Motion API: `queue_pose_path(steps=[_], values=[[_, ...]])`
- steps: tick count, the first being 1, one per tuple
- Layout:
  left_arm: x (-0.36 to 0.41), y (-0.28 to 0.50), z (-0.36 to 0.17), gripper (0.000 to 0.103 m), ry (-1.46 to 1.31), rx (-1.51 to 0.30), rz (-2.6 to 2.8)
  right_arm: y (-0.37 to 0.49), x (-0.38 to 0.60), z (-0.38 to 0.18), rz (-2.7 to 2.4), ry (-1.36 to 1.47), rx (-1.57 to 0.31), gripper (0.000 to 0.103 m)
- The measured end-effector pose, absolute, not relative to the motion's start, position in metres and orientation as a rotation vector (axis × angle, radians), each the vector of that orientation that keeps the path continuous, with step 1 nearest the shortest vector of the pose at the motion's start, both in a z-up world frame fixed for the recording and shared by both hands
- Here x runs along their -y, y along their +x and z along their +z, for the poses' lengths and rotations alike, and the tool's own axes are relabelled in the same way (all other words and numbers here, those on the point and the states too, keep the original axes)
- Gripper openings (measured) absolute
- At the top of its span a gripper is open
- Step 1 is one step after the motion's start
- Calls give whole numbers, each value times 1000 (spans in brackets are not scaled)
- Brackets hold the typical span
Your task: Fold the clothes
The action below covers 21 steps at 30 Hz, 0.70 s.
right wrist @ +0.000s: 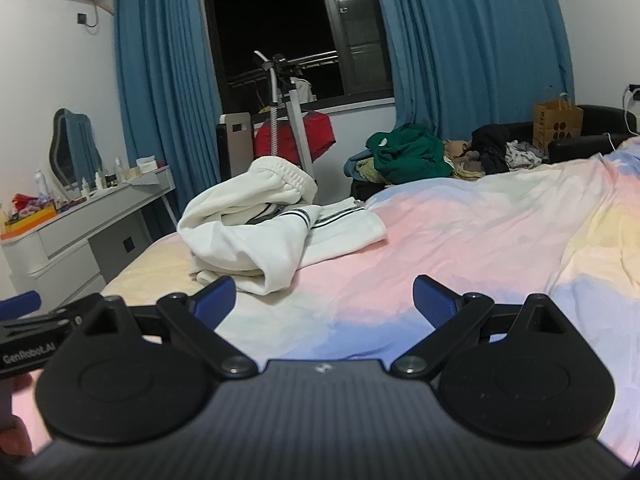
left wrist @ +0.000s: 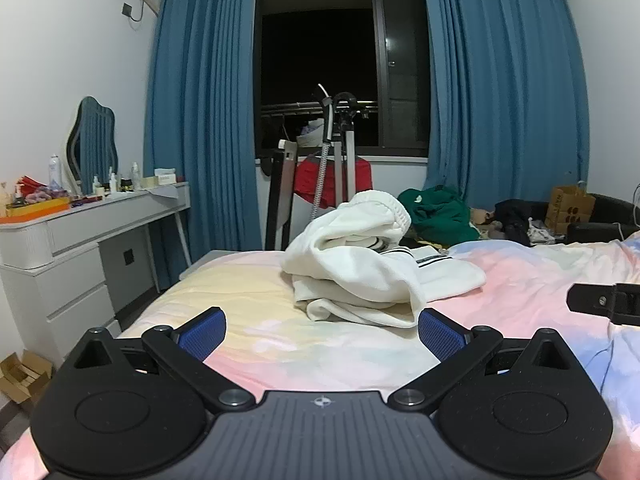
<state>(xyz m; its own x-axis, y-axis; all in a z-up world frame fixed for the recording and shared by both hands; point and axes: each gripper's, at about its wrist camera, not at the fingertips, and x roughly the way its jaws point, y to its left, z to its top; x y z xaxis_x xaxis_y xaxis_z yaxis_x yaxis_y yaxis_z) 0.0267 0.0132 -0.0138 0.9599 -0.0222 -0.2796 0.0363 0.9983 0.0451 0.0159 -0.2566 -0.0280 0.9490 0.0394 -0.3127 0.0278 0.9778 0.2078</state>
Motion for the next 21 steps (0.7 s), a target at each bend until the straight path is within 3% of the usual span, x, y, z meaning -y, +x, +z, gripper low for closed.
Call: queue_pose_path(steps=[8, 21], values=[[10, 103, -4, 103, 151, -290, -122, 13, 278, -32, -45, 292, -335, 97], [95, 366, 1, 103, 209, -373, -100, 48, 310, -60, -40, 447, -404, 97]])
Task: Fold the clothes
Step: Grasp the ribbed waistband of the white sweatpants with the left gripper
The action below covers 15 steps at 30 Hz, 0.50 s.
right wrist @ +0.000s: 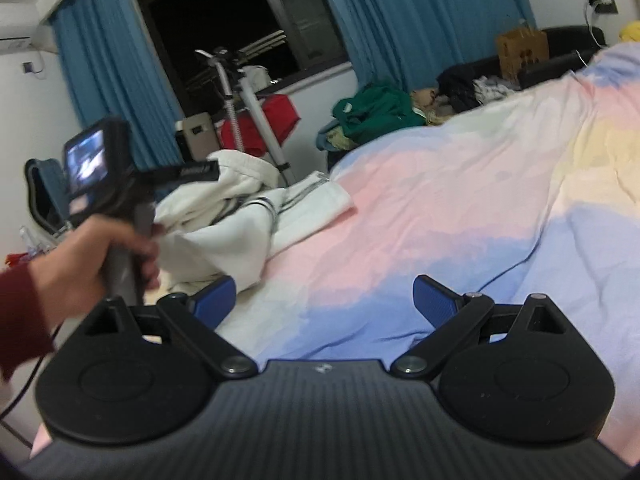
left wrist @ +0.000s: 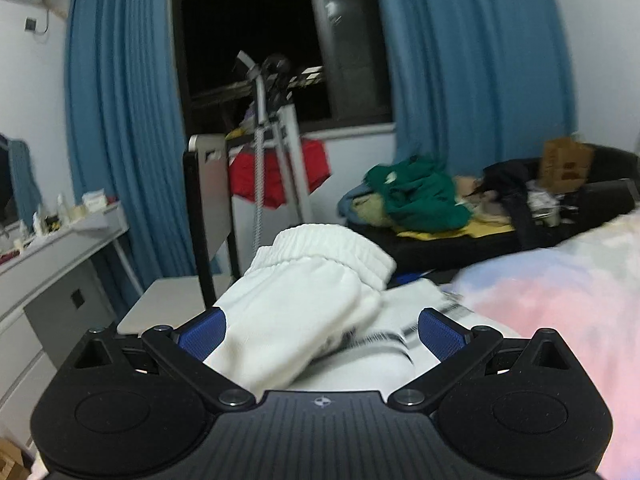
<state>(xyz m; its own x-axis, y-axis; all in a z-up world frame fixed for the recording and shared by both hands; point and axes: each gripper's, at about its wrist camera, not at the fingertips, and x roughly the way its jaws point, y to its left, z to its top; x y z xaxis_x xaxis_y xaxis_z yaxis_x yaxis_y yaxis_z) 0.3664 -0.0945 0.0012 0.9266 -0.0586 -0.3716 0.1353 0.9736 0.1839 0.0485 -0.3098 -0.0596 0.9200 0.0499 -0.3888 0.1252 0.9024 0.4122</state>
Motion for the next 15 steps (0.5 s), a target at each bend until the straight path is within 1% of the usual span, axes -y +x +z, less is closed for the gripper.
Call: queue_pose_path(steps=[5, 9, 10, 11, 12, 13, 14, 15], values=[[114, 454, -17, 103, 210, -458, -17, 71, 317, -78, -45, 475, -450, 97], [117, 499, -23, 103, 185, -505, 22, 84, 319, -92, -51, 496, -491, 97], [117, 504, -23, 101, 183, -509, 21, 85, 319, -94, -50, 502, -498, 97], [116, 508, -22, 94, 180, -513, 19, 87, 318, -95, -48, 502, -500, 97], [116, 512, -22, 91, 178, -516, 17, 88, 317, -96, -46, 501, -503, 97], [115, 515, -22, 83, 182, -519, 8, 88, 316, -97, -43, 500, -504, 97], [115, 514, -20, 71, 193, -526, 6, 88, 315, -97, -41, 498, -506, 97], [114, 512, -19, 62, 205, -533, 5, 89, 314, -98, -38, 498, -507, 97]])
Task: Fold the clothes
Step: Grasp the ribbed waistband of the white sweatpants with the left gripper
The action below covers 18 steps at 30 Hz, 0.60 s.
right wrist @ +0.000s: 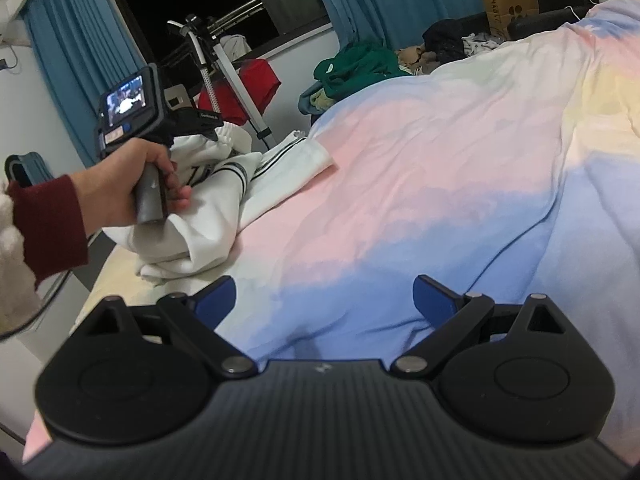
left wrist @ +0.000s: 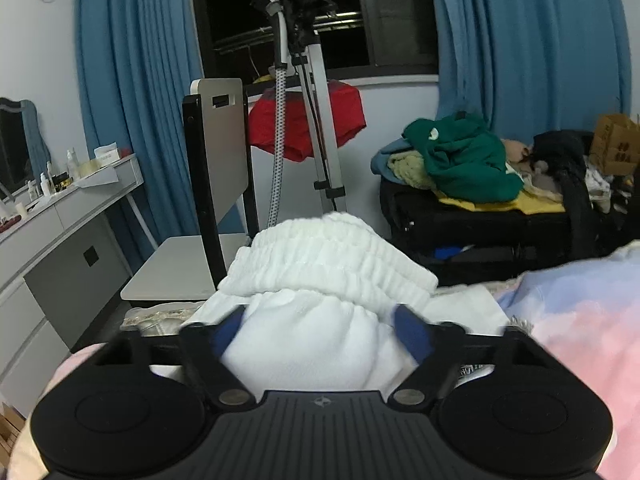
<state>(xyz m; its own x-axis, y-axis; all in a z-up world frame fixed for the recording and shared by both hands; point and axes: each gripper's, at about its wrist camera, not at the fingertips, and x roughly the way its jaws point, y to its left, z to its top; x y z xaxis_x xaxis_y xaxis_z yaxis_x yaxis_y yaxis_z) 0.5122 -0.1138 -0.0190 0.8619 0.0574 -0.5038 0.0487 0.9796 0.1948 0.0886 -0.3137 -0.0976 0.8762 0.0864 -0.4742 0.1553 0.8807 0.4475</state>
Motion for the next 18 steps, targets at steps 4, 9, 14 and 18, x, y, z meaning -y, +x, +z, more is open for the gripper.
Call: queue_pose_path(steps=[4, 9, 14, 18], values=[[103, 475, 0, 16, 195, -555, 0, 86, 309, -92, -30, 466, -481, 97], [81, 396, 42, 9, 167, -499, -73, 81, 306, -82, -23, 444, -435, 97], [49, 282, 69, 8, 136, -423, -193, 67, 307, -67, -18, 444, -367, 97], [17, 203, 63, 9, 54, -475, -271, 55, 308, -55, 4, 474, -315, 97]])
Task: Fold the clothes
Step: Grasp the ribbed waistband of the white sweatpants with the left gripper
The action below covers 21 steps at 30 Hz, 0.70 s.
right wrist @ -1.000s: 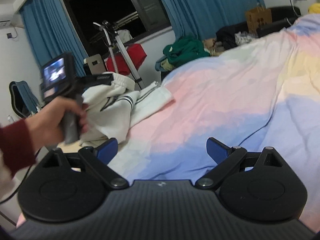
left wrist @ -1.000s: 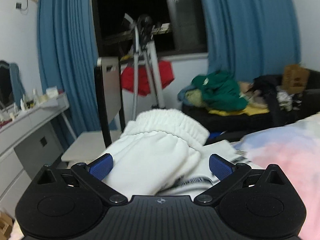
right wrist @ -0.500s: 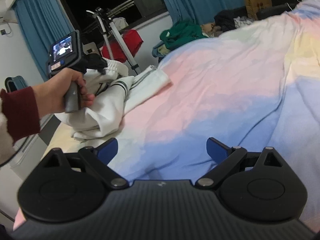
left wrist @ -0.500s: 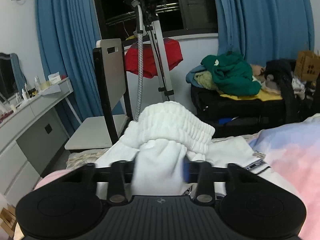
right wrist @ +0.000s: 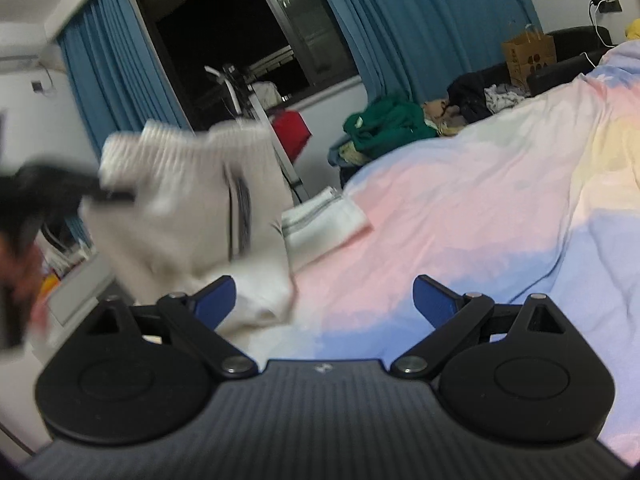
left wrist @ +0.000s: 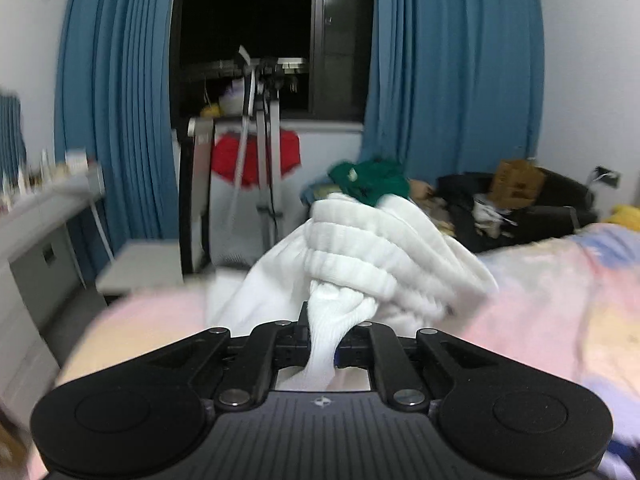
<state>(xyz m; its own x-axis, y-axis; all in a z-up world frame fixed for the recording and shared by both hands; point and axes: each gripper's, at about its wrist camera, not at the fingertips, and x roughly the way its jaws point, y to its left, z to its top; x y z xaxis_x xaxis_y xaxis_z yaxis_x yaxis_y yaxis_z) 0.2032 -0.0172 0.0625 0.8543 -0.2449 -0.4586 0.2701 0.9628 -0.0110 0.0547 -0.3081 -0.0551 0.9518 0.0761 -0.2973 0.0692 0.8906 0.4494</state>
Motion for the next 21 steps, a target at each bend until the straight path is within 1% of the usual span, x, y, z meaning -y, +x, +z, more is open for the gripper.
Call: queue_pose_path(steps=[4, 9, 16, 17, 18, 20, 21], values=[[-15, 141, 22, 9, -62, -568, -282, 43, 304, -44, 50, 470, -289, 97], [-54, 109, -28, 9, -131, -651, -242, 32, 295, -41, 82, 449, -330, 97], [-71, 92, -45, 13, -100, -653, -249, 57, 290, -74, 77, 525, -510, 96], [-70, 90, -46, 13, -96, -645, -245, 62, 288, -80, 66, 521, -529, 94], [-68, 87, -48, 13, -93, -637, -242, 68, 286, -85, 54, 517, -548, 87], [-59, 86, -51, 14, -80, -629, -239, 77, 280, -97, 40, 498, -598, 75], [-54, 86, -52, 14, -73, -626, -238, 80, 277, -101, 36, 483, -615, 73]])
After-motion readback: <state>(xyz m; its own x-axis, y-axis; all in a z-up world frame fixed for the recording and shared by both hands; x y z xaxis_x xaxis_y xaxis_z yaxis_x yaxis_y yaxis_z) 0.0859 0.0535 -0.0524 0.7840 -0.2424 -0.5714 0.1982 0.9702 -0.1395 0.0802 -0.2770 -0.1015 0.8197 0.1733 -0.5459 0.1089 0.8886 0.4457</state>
